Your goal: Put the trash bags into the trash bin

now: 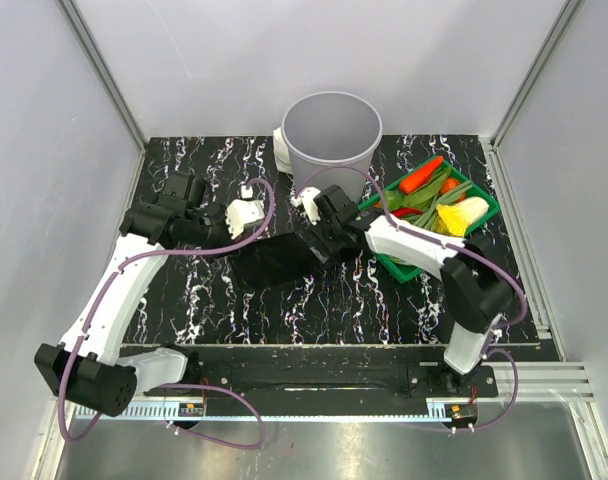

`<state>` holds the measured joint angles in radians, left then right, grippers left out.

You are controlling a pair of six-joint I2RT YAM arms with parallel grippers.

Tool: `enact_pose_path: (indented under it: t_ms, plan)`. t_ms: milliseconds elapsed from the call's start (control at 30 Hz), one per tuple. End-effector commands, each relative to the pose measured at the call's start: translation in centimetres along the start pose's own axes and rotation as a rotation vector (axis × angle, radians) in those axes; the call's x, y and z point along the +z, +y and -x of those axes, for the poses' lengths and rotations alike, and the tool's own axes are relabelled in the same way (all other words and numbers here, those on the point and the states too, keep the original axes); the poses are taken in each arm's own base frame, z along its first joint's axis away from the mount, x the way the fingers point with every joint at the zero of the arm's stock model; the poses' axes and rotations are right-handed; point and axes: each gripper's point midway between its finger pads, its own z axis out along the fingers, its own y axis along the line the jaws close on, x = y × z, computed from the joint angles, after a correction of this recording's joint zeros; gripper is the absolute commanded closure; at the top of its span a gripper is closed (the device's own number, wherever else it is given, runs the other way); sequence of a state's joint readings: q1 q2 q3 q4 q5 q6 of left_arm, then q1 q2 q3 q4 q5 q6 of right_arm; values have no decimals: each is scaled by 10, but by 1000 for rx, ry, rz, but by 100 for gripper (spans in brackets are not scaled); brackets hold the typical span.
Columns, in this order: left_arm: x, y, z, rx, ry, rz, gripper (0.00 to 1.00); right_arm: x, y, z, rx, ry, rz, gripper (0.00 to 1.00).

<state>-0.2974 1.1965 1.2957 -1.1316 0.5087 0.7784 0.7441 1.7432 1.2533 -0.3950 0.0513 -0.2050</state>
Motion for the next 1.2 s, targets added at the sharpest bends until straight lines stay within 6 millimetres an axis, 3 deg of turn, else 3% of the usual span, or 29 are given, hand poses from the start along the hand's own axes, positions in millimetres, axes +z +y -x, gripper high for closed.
enact_pose_path:
  t_ms: [0,300,733,967,1167]
  plan:
    - [1,-3,-13,11,27,8,100,23,-50,29,-15,-48,-137,16]
    - [7,-4,-37,3,76,32,100,47,-67,18,-69,12,-165,19]
    - [-20,14,-67,35,140,193,100,53,-56,-2,-23,68,-136,21]
    - [-36,18,-65,51,127,249,100,58,-35,2,85,74,-34,21]
    - [-55,20,-42,89,65,285,100,51,-13,19,170,45,86,22]
